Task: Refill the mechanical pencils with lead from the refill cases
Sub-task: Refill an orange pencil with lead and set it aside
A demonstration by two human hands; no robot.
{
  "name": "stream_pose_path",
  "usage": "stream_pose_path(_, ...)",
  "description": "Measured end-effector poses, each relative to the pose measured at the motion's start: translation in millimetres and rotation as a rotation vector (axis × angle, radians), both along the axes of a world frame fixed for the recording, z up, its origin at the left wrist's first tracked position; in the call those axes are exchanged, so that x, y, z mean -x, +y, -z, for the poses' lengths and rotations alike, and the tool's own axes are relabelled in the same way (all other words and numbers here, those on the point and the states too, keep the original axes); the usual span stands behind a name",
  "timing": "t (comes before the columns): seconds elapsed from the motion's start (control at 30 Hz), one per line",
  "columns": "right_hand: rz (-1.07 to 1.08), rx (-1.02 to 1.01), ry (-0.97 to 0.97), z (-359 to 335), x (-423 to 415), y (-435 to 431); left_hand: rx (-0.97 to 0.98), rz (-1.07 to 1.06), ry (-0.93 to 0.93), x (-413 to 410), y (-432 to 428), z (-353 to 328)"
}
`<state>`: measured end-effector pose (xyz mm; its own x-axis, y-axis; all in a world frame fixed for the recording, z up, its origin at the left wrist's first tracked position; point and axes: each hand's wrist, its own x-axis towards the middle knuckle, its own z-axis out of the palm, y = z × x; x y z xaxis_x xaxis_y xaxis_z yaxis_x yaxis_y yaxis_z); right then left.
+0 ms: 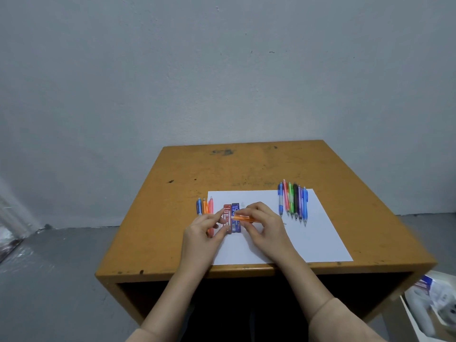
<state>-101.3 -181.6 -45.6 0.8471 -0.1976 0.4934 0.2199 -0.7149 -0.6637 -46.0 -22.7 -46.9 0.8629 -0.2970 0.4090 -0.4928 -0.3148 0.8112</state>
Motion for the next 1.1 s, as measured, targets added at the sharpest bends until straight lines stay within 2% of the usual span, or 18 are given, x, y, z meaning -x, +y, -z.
stream_pose_path(0.27,0.057,-0.047,-0.009,2,-1,-2,-0.015,-0.005,0.003,14,-13,-2)
stream_pose_path(0.63,0.062,-0.064,-0.057,2,-2,-4,-0.051,0.022,-0.102,7,-9,-4)
stream_pose_path(0.8,0.086,-0.092,-0.090,-16,1,-3,-0.099,0.011,-0.086,2,0,-10)
stream_pose_path(0.9,0.063,-0.222,-0.147,-37,2,3,-0.103,-0.020,-0.082,2,2,-12)
stream_pose_path(1.1,-0.064,-0.544,-0.244,-60,0,16,-0.011,-0.007,-0.194,7,0,-16)
